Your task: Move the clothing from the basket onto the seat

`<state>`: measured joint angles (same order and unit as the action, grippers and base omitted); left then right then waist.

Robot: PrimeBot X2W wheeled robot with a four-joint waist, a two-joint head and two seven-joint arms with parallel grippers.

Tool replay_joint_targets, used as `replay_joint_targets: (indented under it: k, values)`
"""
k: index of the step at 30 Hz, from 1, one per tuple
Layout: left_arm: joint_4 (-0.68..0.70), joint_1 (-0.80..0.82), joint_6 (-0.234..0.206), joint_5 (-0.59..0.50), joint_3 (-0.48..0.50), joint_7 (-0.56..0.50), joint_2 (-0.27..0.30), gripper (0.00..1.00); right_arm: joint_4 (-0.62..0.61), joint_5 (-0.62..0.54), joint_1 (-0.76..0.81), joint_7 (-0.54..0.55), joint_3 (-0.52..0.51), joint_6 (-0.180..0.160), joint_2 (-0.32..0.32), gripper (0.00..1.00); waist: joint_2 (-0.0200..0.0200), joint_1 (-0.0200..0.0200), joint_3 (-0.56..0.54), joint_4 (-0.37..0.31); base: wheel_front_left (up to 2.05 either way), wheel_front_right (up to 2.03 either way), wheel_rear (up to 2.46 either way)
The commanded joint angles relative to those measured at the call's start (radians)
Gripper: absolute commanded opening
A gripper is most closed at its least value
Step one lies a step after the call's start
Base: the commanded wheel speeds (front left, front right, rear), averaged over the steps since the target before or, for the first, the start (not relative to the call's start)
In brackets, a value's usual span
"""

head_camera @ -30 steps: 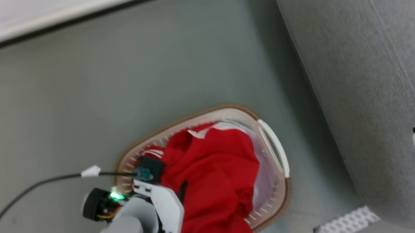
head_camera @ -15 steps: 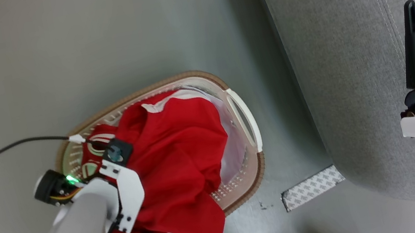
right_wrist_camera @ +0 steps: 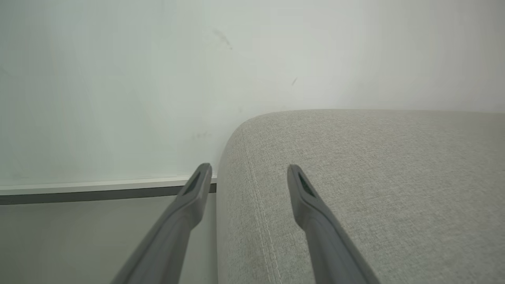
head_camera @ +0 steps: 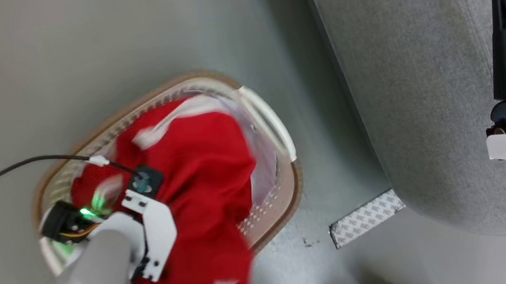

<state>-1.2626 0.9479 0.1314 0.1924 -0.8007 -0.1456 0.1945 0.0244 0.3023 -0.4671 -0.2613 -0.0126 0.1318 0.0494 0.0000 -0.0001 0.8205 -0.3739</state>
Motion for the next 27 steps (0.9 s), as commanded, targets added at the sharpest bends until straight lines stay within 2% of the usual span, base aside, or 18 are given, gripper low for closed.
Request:
replay_joint_targets:
  k: [1, 5, 17, 27]
  values:
    - [-0.003, -0.013, -0.003, 0.017, -0.001, 0.013, 0.001, 0.0, 0.004, -0.003, -0.005, -0.003, -0.006, -0.002, 0.0, 1.0, 0.0, 0.0001, -0.02, 0.012, 0.0, 0.0, 0.0]
    - [0.015, -0.035, -0.002, 0.05, -0.029, 0.058, -0.039, 0.0, 0.01, -0.023, -0.004, -0.003, -0.012, -0.002, 0.0, 1.0, 0.0, 0.0001, -0.073, 0.037, 0.0, 0.0, 0.0]
    - [0.066, -0.094, -0.002, 0.186, -0.105, 0.152, -0.106, 0.0, 0.045, -0.076, 0.036, -0.003, -0.024, -0.002, 0.0, 1.0, 0.0, 0.0001, -0.263, 0.109, 0.0, 0.0, 0.0]
    - [0.178, -0.165, -0.002, 0.345, -0.162, 0.262, -0.134, 0.0, 0.088, -0.109, 0.106, -0.003, -0.038, -0.002, 0.027, 1.0, 0.0, 0.0001, -0.474, 0.202, 0.0, 0.0, 0.0]
